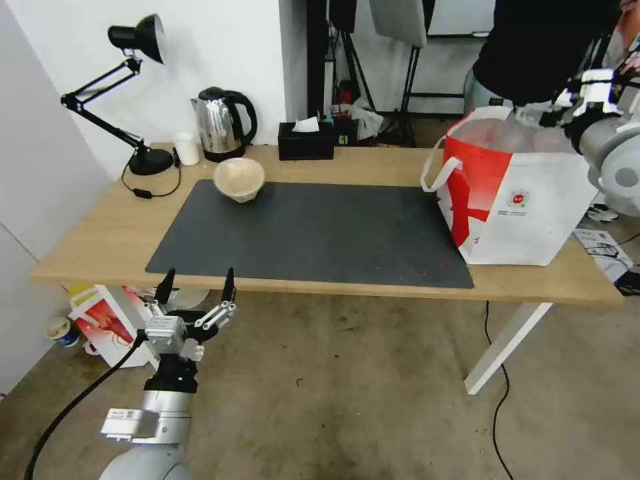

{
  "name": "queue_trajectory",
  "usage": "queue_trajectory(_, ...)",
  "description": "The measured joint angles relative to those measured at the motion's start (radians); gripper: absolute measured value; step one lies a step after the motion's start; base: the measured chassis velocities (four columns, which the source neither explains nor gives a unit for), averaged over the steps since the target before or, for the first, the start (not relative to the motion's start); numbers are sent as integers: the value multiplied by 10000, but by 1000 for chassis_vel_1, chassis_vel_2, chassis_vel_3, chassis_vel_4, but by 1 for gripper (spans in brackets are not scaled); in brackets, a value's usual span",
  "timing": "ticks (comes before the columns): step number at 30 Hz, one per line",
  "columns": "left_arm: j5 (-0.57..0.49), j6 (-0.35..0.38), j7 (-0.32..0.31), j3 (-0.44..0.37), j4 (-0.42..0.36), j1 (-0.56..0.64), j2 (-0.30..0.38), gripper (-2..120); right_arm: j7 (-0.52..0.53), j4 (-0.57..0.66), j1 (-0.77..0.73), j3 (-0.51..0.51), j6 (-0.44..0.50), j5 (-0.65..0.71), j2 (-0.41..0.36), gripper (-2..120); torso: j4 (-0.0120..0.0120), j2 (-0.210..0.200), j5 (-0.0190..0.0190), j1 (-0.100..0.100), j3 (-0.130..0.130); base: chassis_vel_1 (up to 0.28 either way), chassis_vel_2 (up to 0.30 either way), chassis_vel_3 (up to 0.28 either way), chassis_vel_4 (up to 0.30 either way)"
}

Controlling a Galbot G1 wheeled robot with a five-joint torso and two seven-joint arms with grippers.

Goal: Pick up the trash from the table and place it into the takeout bag.

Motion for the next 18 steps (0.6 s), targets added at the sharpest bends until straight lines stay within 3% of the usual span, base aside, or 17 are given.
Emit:
queue_trajectory(8,55,-52,-7,-85,-28,101,-116,100,819,2395,-2303,1334,1879,-1234,417,100,-8,1,-5,0,-2,0,0,0,0)
queue_trajectory(10,83,-83,-13,-157,-40,183,-179,99,1042,3398,-3510,1803,2396,-1996,749,100,-5,0,8,0,0,0,0,0,0)
queue_trajectory(13,115,-121,-20,-191,-46,245,-240,99,1405,4757,-5379,2657,2968,-3188,1329,100,-2,1,-2,-1,-2,0,0,0,0)
queue_trajectory(14,115,-121,-20,-191,-46,245,-240,99,1405,4757,-5379,2657,2968,-3188,1329,100,-2,1,-2,-1,-2,0,0,0,0)
queue_trajectory(16,151,-125,-21,-176,-48,258,-274,100,1533,5630,-7362,3355,3568,-4536,1939,100,-7,1,3,-1,-2,0,0,0,0)
queue_trajectory(18,154,-129,-27,-174,-46,259,-282,100,1673,6082,-8405,3552,3912,-5293,2301,100,-6,1,0,-1,-1,0,0,0,0)
